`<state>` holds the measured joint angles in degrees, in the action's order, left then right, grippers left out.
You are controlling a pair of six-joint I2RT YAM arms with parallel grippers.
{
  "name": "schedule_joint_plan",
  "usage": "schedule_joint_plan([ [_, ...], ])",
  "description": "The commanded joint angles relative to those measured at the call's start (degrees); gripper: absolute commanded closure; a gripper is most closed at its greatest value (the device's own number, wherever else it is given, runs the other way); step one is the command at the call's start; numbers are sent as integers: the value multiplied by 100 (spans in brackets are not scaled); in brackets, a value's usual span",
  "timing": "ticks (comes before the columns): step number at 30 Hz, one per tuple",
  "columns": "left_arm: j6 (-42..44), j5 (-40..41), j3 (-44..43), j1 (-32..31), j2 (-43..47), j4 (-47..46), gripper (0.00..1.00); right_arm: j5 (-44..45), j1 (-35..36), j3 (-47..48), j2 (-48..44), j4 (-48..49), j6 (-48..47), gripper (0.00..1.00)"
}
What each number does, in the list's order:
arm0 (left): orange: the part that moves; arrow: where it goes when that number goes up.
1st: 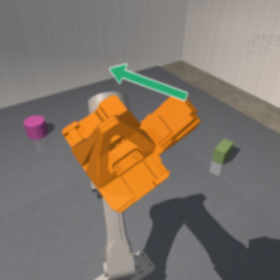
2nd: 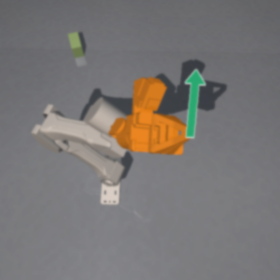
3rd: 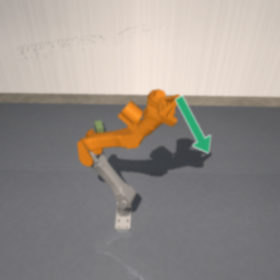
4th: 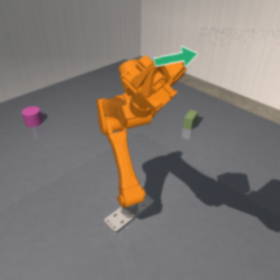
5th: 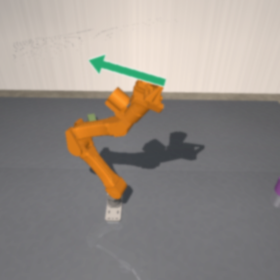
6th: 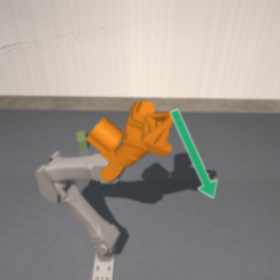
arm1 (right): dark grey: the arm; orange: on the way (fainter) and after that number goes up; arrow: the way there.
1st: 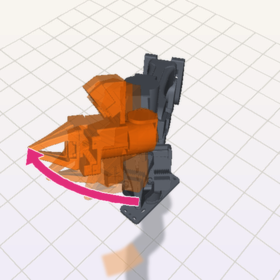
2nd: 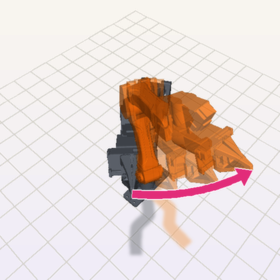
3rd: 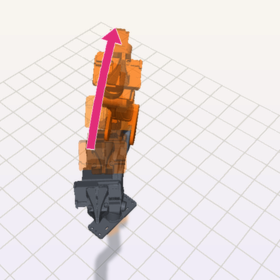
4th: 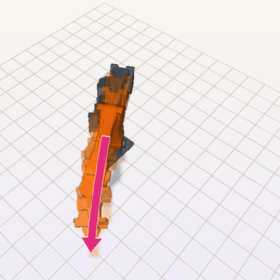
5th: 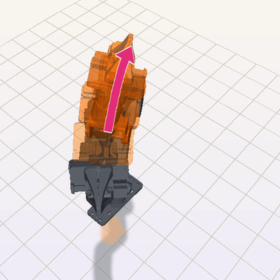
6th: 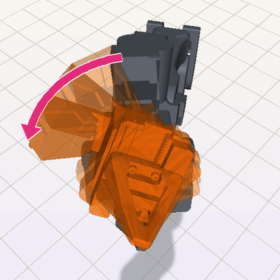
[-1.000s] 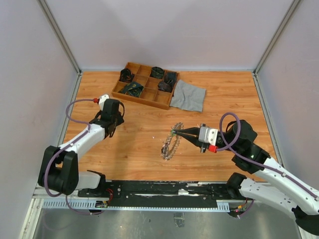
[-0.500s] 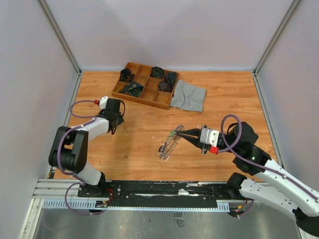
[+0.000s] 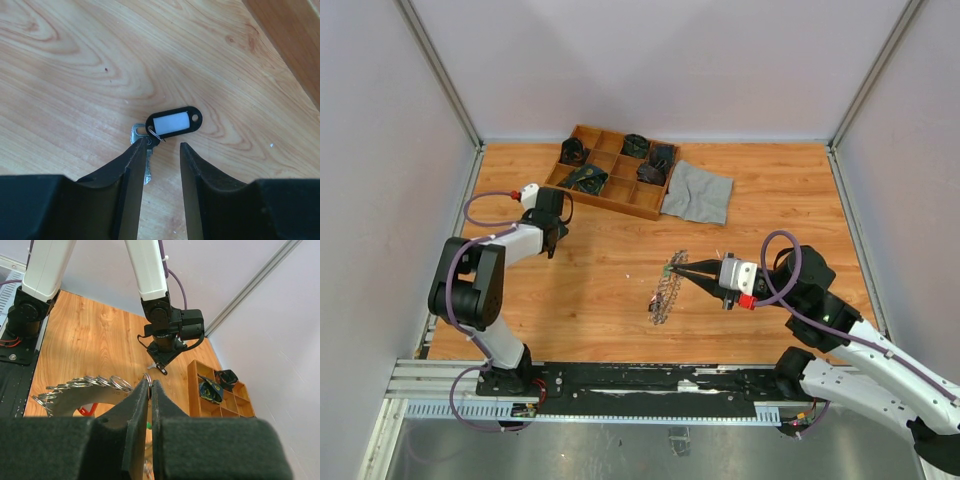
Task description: Put the keys on the keyring
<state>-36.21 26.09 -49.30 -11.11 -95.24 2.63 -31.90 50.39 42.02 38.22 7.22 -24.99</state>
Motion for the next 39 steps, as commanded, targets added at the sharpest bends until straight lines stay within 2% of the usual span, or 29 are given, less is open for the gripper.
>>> schedule_joint_plan([
  [1, 26, 328, -134, 78, -134, -121, 62, -53, 102, -20, -56, 350, 112, 93],
  [10, 94, 292, -193, 121, -320, -171, 65, -72, 102, -22, -49, 362, 150, 93],
  [18, 157, 268, -229, 152, -365, -158, 83, -80, 102, -16, -51, 368, 178, 92],
  [23, 221, 203, -199, 154, -329, -179, 99, -75, 107, -12, -85, 349, 191, 92],
  [27, 357, 96, -140, 149, -243, -212, 99, -51, 102, -14, -115, 332, 188, 92],
  [32, 685, -417, 71, 94, 65, -384, 100, 57, 102, -5, -200, 296, 126, 92],
  [39, 808, -665, 345, -526, 407, -384, 100, 269, 102, 33, -318, 113, -34, 92],
])
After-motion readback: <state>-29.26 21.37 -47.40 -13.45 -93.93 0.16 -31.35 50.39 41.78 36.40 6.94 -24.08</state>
